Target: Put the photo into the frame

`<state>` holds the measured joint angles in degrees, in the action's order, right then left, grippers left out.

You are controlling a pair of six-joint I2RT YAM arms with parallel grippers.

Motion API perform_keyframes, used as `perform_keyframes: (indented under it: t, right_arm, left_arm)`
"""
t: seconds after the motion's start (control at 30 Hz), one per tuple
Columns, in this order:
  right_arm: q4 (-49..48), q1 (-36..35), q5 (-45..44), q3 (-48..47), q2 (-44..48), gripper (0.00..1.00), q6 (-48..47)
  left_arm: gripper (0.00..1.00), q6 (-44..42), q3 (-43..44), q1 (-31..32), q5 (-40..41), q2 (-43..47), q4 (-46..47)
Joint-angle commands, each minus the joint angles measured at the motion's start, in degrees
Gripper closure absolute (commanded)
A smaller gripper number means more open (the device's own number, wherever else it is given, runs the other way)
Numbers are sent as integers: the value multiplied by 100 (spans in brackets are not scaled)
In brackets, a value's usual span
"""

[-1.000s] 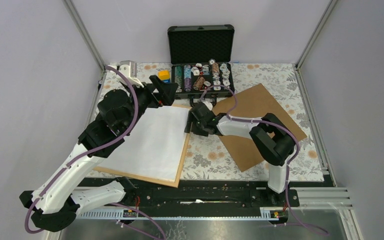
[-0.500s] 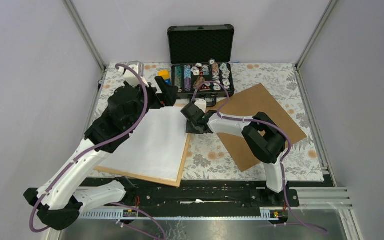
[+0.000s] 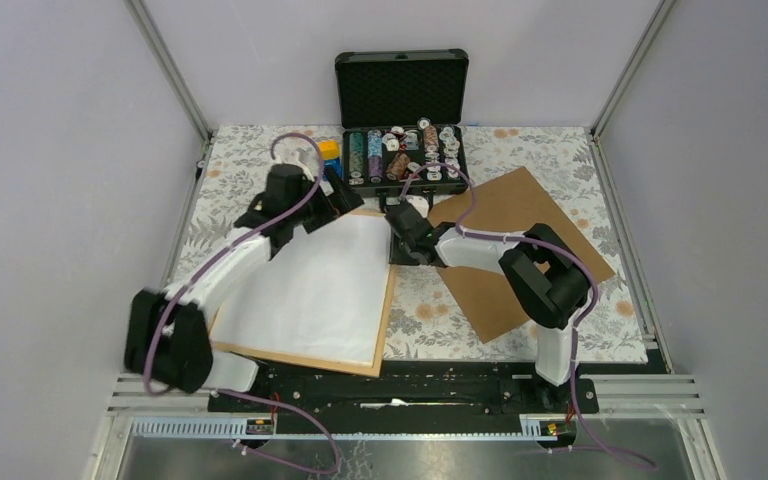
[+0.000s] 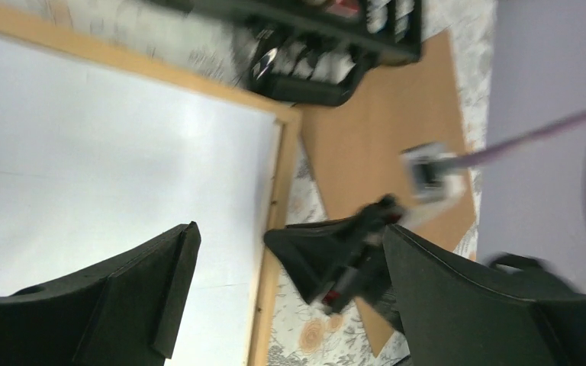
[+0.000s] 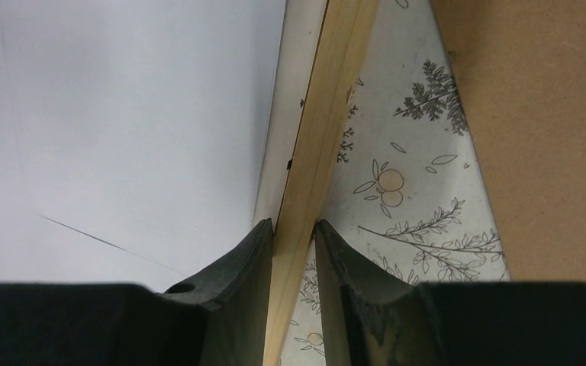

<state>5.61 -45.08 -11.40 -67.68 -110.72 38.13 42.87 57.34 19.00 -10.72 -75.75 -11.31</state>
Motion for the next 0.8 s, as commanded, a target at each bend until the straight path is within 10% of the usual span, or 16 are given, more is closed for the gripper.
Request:
perform_keyframes:
  t: [0.0,0.77]
  right_arm:
    - [-329,450,415,410,135,67,-262]
    - [-1116,753,1537,815,30,80,-29]
  left_arm:
    - [1,564,-440,-81,-860,-935,1832]
    - [1,612,239,31,-1359,-3317,2576]
